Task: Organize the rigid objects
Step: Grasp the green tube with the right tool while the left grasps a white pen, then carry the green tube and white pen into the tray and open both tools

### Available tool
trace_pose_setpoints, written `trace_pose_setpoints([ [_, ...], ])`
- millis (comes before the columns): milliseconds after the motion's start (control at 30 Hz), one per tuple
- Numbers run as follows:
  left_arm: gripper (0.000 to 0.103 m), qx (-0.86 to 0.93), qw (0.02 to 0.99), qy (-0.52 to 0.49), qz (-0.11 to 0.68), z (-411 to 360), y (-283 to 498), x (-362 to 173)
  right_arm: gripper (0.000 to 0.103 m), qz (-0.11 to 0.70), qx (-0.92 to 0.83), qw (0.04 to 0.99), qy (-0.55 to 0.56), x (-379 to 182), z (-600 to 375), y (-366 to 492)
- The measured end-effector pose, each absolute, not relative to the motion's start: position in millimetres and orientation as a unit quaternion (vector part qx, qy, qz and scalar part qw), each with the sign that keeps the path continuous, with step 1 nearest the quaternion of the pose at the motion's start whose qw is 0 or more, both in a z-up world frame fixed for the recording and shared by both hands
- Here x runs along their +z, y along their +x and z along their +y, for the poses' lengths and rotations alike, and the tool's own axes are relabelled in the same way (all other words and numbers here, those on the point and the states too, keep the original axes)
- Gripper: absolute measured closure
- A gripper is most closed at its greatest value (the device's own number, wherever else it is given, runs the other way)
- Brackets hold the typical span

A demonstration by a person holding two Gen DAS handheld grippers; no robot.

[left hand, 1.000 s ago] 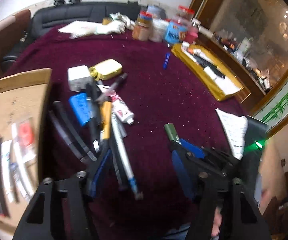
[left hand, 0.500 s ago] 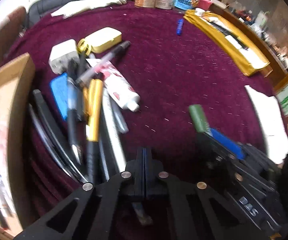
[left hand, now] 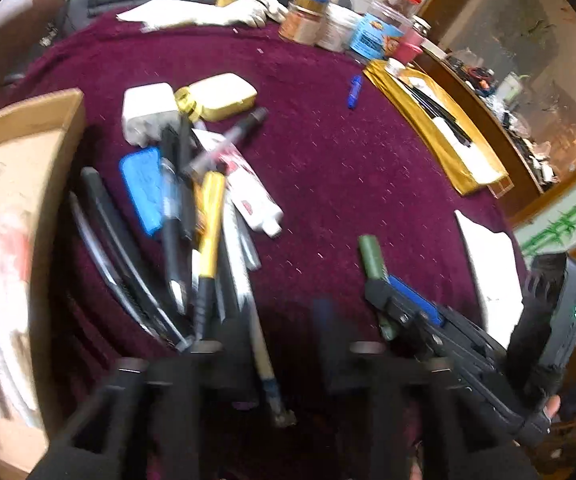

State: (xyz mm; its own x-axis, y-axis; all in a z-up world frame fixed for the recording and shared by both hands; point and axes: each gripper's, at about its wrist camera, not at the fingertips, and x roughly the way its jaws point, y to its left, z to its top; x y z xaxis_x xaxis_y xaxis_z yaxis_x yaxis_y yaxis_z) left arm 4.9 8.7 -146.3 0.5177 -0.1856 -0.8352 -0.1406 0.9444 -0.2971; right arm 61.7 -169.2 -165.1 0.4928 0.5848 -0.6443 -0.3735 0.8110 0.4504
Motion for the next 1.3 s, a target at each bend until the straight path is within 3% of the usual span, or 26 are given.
trace_pose_setpoints([
  [100,0.046,-0.006,0.849,-0.157,0.504,3.7,14.3,-147.4,0.084,0.421,0.28,0.853,0.127,-164.9,-169.3,62.5],
  [333,0.073,0.032,0.836,-0.147,0.528,2.3,30.2,-158.6,0.084,0.433,0.286,0.839,0.162,-168.1,-179.3,62.9],
  [533,0.074,0.031,0.829,-0.141,0.541,-1.1,33.2,-166.8,0.084,0.431,0.287,0.84,0.162,-168.5,-179.4,62.6],
  [567,0.077,0.035,0.829,-0.134,0.542,-3.6,34.3,-169.4,0.084,0.431,0.287,0.84,0.161,-168.3,-179.0,62.4],
  [600,0.09,0.042,0.832,-0.125,0.539,-5.2,34.0,-169.0,0.084,0.432,0.286,0.84,0.159,-168.1,-178.6,62.4],
  [633,0.095,0.046,0.831,-0.127,0.539,-4.2,33.4,-170.0,0.084,0.432,0.287,0.841,0.157,-167.9,-178.4,62.2],
  [900,0.097,0.007,0.85,-0.181,0.495,9.7,9.7,-158.7,0.083,0.429,0.268,0.855,0.112,-161.6,-165.5,56.8],
  [1300,0.097,-0.087,0.848,-0.29,0.434,56.1,-38.8,-102.0,0.083,0.423,0.307,0.84,0.145,-134.6,-150.3,36.0],
])
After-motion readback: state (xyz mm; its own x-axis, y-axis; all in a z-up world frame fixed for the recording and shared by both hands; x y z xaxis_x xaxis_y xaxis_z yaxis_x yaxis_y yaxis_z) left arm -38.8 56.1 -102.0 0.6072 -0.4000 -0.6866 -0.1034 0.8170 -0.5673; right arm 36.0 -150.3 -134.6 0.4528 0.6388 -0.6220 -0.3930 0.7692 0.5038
